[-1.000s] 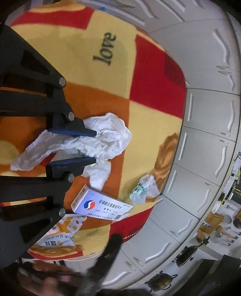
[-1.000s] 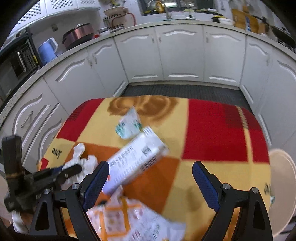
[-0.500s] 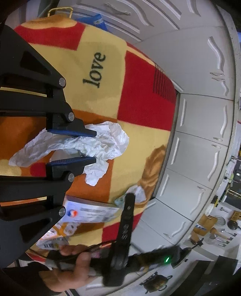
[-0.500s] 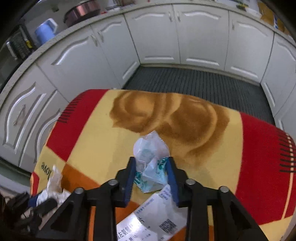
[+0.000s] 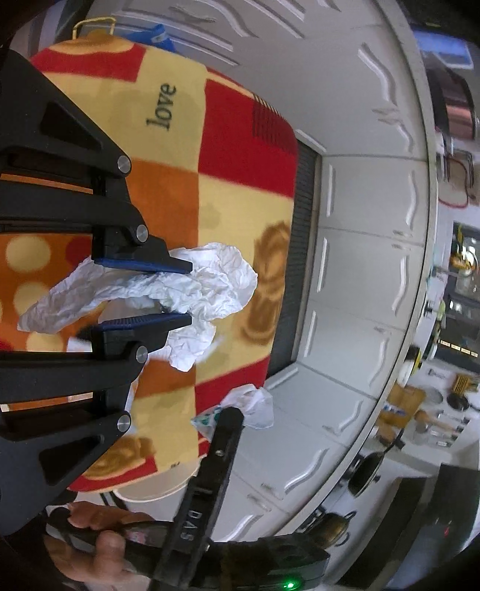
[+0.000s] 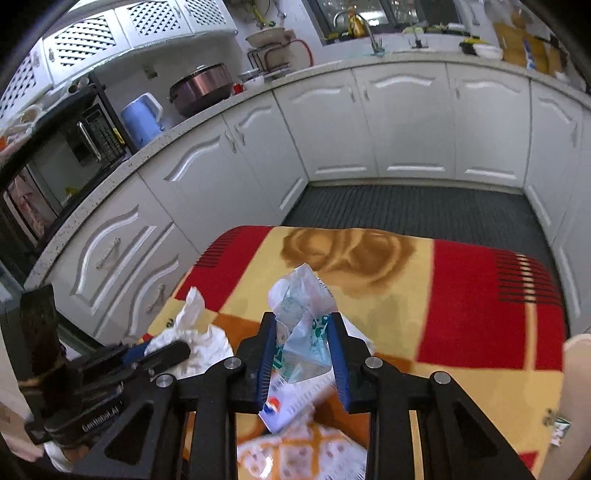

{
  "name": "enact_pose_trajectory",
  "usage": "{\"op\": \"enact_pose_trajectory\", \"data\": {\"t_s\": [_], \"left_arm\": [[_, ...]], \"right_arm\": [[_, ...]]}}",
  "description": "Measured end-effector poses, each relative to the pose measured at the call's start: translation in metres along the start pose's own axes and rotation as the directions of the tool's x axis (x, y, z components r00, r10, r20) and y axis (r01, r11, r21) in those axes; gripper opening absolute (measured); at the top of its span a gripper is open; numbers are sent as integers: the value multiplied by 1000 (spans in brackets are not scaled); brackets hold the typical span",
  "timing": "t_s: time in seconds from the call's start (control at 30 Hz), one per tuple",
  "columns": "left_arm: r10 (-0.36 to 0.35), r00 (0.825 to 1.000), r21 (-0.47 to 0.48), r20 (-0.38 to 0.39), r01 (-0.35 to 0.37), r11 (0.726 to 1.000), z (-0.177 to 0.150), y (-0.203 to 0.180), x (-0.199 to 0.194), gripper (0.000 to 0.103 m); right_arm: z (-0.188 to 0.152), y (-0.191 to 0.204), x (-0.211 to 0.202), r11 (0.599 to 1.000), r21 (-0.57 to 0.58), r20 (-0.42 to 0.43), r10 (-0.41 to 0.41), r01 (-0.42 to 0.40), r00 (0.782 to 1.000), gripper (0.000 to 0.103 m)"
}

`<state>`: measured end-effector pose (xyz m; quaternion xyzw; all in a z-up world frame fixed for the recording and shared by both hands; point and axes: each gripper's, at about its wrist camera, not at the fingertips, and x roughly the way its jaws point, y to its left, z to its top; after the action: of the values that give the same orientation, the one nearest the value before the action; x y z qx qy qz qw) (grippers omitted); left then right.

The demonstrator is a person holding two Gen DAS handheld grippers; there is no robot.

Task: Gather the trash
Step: 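Carry the tissue and plastic wrapper over the beige bin with both tools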

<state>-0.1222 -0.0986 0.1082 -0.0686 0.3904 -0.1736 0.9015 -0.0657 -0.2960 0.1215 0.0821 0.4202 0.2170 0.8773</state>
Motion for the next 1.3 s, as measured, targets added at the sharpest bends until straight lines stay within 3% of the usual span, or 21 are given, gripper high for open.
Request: {"op": "enact_pose_trajectory", "data": {"t_s": [0.47, 0.8, 1.3], "left_arm": [[-51, 999, 165, 18, 47, 985, 5, -93, 2, 18], [-112, 993, 247, -23, 114, 962, 6, -155, 24, 18], [-204, 969, 249, -140, 234, 940, 3, -227, 74, 18]], "right_arm": [[-51, -59, -66, 991, 108, 38, -79, 75, 996, 27], [-78, -114, -109, 968, 217, 83, -148, 127, 986, 27], [-108, -188, -143, 912, 351, 70, -251, 211, 965, 27]]}}
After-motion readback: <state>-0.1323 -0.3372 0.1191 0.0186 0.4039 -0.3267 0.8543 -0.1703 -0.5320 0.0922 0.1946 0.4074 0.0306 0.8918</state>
